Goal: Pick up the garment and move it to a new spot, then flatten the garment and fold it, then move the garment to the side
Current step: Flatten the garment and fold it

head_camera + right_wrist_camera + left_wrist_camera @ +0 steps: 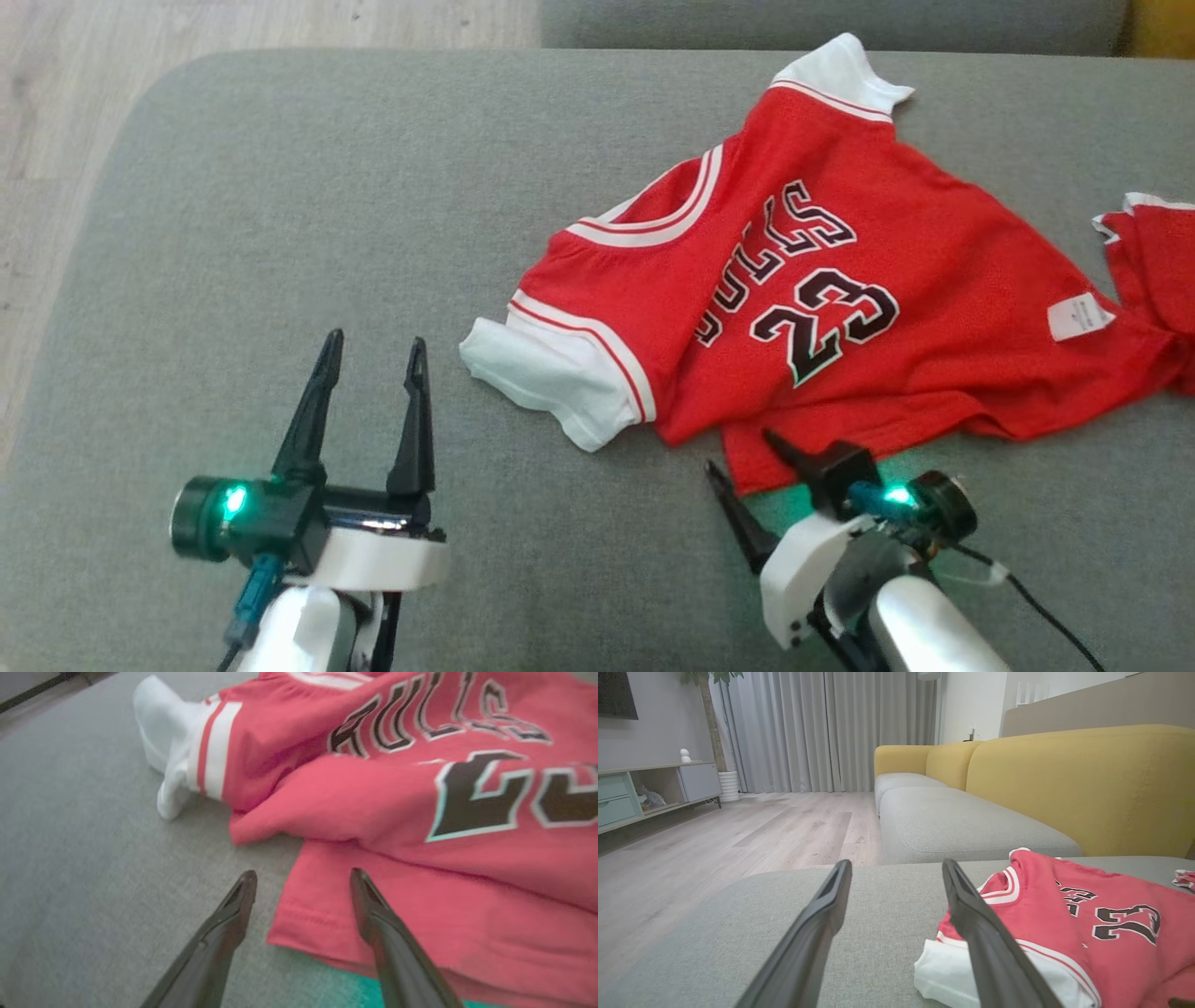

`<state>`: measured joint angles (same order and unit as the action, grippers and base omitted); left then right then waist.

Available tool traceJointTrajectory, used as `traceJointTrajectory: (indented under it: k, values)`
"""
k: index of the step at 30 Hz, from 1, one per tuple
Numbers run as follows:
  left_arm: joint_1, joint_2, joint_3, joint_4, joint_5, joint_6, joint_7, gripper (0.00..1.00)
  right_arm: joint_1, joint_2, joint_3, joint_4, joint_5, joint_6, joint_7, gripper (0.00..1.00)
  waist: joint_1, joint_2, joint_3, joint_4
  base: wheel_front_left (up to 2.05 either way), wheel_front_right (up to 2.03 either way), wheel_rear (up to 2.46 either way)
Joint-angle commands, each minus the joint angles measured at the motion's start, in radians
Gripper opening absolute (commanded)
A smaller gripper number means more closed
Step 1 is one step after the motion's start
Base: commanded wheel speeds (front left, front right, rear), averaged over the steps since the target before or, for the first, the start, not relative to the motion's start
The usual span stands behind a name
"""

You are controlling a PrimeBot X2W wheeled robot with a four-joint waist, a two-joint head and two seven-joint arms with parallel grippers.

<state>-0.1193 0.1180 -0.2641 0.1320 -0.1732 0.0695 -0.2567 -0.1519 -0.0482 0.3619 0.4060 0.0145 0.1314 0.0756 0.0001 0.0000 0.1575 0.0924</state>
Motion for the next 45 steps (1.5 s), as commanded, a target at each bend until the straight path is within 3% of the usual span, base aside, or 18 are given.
traceJointTrajectory:
  k: [1,6,7,8,16,26,31,36,37,41,45]
  values:
    - [-0.042,0.004,0.034,-0.023,0.013,-0.002,-0.005,1.00,-0.026,-0.002,0.028,-0.021,-0.007,-0.001,0.005,1.00,-0.0001,0.0000,0.004,0.007,0.00,0.00,0.00]
    - [-0.051,-0.004,0.048,-0.011,0.021,-0.021,-0.005,1.00,-0.048,-0.002,0.051,0.055,-0.044,-0.001,0.057,0.99,-0.0001,0.0000,0.013,0.021,0.00,0.00,0.00]
    - [-0.051,-0.006,0.049,-0.011,0.024,-0.023,-0.005,1.00,-0.053,-0.002,0.052,0.072,-0.054,-0.001,0.066,0.37,-0.0001,0.0000,0.014,0.022,0.00,0.00,0.00]
    - [-0.051,-0.009,0.051,-0.010,0.026,-0.025,-0.005,1.00,-0.057,-0.002,0.051,0.084,-0.061,-0.001,0.069,0.00,-0.0001,0.0000,0.014,0.023,0.00,0.00,0.00]
    - [-0.030,-0.016,0.082,-0.007,0.040,-0.033,-0.005,1.00,-0.032,-0.017,-0.040,0.072,-0.085,-0.001,0.073,0.00,-0.0001,0.0000,-0.017,-0.040,0.00,0.00,0.00]
    - [-0.017,-0.035,0.111,-0.023,0.048,-0.040,-0.005,1.00,0.154,-0.101,-0.250,-0.194,-0.107,-0.001,0.184,0.00,-0.0001,0.0000,-0.058,-0.172,0.00,0.00,0.00]
    - [-0.017,-0.044,0.119,-0.025,0.053,-0.043,-0.005,1.00,0.245,-0.083,-0.403,-0.334,-0.135,-0.001,0.268,0.00,-0.0001,0.0000,-0.065,-0.215,0.00,0.00,0.00]
    - [-0.024,-0.050,0.123,-0.023,0.056,-0.048,-0.005,1.00,0.276,-0.049,-0.492,-0.394,-0.166,-0.001,0.318,0.00,-0.0001,0.0000,-0.062,-0.226,0.00,0.00,0.00]
    - [-0.028,-0.052,0.122,-0.021,0.057,-0.051,-0.005,1.00,0.270,-0.039,-0.497,-0.409,-0.168,-0.001,0.315,1.00,-0.0001,0.0000,-0.060,-0.225,0.00,0.00,0.00]
    - [-0.040,-0.055,0.120,-0.017,0.062,-0.060,-0.005,1.00,0.213,-0.012,-0.453,-0.465,-0.155,-0.001,0.231,1.00,-0.0001,0.0000,-0.054,-0.218,0.00,0.00,0.00]
    - [-0.050,-0.057,0.119,-0.011,0.072,-0.070,-0.005,1.00,0.133,-0.004,-0.395,-0.491,-0.118,-0.001,0.062,1.00,-0.0001,0.0000,-0.050,-0.207,0.00,0.00,0.00]
